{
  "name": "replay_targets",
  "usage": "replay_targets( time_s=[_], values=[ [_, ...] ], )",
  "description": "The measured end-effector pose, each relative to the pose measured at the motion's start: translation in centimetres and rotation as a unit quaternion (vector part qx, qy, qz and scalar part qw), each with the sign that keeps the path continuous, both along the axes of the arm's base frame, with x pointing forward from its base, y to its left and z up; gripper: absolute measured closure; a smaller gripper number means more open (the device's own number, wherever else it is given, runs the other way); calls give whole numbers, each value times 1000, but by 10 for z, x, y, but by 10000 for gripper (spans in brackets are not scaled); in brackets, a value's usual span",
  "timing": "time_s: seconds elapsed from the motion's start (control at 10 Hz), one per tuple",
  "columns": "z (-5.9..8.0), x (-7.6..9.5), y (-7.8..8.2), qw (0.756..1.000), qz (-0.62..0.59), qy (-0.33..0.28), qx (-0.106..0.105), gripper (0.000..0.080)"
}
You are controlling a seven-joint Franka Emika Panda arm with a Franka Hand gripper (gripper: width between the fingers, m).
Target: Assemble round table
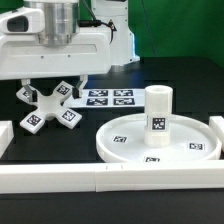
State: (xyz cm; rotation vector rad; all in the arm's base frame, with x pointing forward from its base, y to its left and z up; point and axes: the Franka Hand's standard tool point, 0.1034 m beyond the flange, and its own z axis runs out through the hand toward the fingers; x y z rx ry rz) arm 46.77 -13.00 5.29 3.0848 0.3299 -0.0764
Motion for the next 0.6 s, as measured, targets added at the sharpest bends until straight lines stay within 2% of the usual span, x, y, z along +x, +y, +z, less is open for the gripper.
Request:
replay_targets(
  time_s=[0.2,0.6],
  values=[
    [0,-2,5,999,-22,27,8,151],
    [0,-2,4,999,-18,27,8,151]
  ],
)
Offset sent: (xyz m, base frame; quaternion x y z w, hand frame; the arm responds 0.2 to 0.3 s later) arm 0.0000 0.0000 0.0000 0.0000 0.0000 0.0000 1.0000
